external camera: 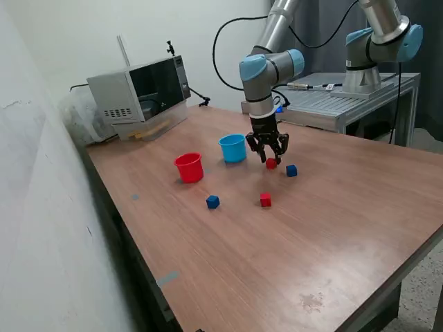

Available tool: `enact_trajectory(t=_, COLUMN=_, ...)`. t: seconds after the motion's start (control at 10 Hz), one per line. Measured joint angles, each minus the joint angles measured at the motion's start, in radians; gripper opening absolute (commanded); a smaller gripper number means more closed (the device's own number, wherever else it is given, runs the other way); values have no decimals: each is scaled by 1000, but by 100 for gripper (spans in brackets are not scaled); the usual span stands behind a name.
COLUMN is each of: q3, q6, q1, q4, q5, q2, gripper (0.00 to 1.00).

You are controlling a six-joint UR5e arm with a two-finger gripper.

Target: Place red objects in the red bin, and blue objects in the blue bin.

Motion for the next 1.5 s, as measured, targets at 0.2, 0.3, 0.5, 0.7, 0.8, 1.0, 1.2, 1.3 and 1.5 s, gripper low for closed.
enact_trajectory(t=0.2, q3=-7, q6=-2, q1=0, q4=6, q5=-24, q2=4, gripper=0)
enact_trajectory(t=0.3, q3=-25, q6=-4, q1=-4, q4=11, q5=-42, q2=-5, gripper=0)
enact_trajectory(t=0.5, q3=-90, q6=-5, q1=-14, q4=70, q5=-58, q2=-56, gripper=0)
enact_trajectory(t=0.7, q3=-176, q6=-2, q1=-20, q4=145, q5=-60, q2=-96, gripper=0)
enact_trajectory(t=0.8, q3=-225, q6=1, q1=-25, q4=179, q5=-59, q2=-101, gripper=0)
enact_trajectory(t=1.0, q3=-340, q6=11, q1=-35, q4=236, q5=-50, q2=-81, gripper=0)
enact_trajectory(t=1.2, q3=-466, q6=64, q1=-39, q4=259, q5=-45, q2=-11, gripper=0)
enact_trajectory(t=1.3, q3=-529, q6=92, q1=-42, q4=263, q5=-44, q2=40, gripper=0)
enact_trajectory(t=1.5, q3=-641, q6=139, q1=-57, q4=265, q5=-43, q2=132, gripper=0)
